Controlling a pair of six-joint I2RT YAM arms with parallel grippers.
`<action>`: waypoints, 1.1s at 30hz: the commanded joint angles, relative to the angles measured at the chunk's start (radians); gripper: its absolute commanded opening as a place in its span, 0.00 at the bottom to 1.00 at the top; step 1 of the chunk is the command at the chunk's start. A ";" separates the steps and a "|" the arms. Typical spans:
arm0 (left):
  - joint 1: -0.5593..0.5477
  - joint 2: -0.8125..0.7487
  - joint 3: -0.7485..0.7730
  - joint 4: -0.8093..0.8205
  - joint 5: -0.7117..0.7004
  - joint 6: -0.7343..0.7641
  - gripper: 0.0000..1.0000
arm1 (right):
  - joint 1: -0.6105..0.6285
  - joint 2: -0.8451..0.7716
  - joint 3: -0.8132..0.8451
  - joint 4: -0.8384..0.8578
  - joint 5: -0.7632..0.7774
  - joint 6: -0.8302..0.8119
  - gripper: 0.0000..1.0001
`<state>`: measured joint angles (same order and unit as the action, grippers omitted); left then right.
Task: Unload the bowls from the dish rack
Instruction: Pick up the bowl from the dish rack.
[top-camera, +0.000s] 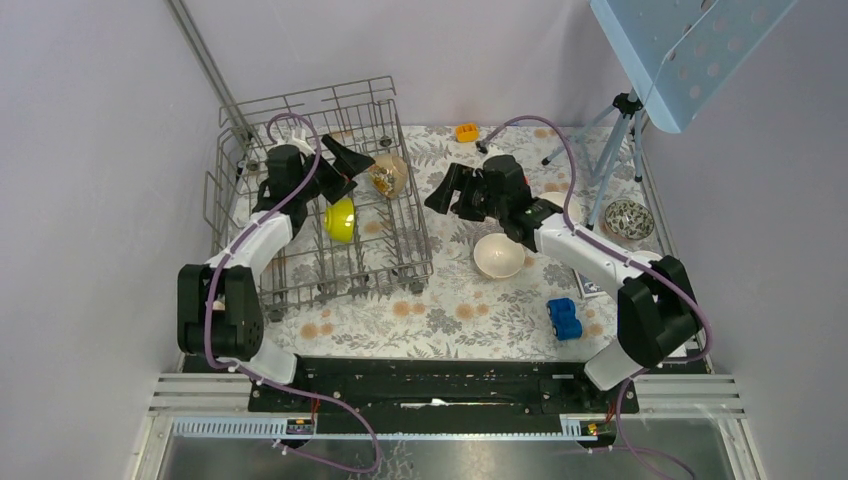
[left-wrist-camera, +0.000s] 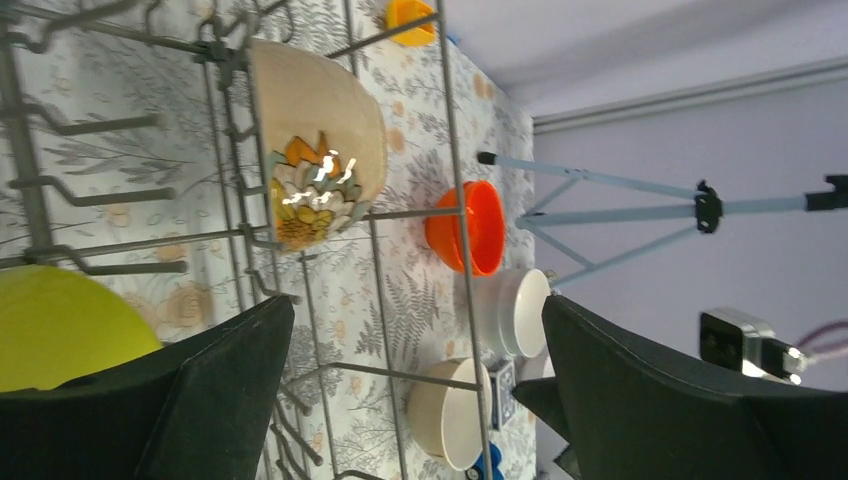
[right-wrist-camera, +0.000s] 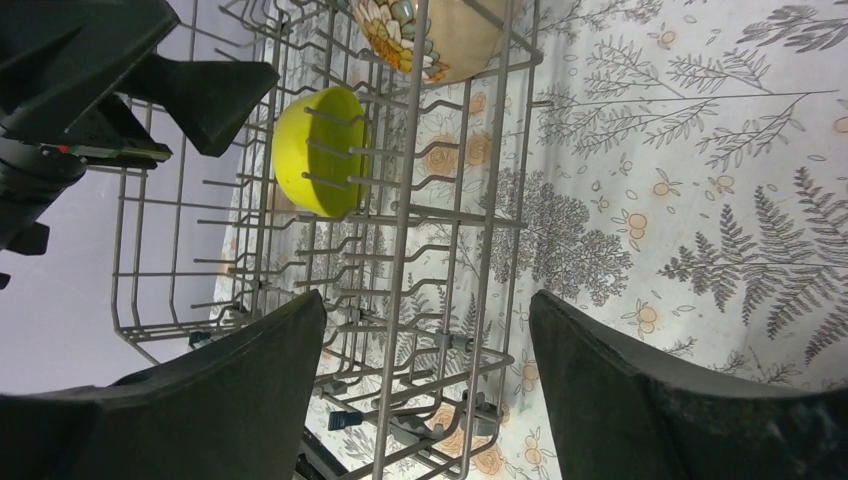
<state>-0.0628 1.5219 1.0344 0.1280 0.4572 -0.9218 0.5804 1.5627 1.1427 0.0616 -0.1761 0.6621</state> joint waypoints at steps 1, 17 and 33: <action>0.006 0.010 -0.028 0.259 0.109 -0.064 0.99 | 0.025 0.025 0.046 0.055 -0.047 -0.011 0.79; 0.009 0.197 0.158 0.066 0.046 0.056 0.89 | 0.038 0.107 0.112 0.020 -0.048 -0.039 0.65; 0.011 0.330 0.301 -0.008 0.087 0.094 0.84 | 0.038 0.133 0.113 0.070 -0.119 0.000 0.64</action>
<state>-0.0593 1.8355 1.2793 0.1139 0.5159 -0.8558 0.6109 1.6920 1.2221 0.0731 -0.2550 0.6510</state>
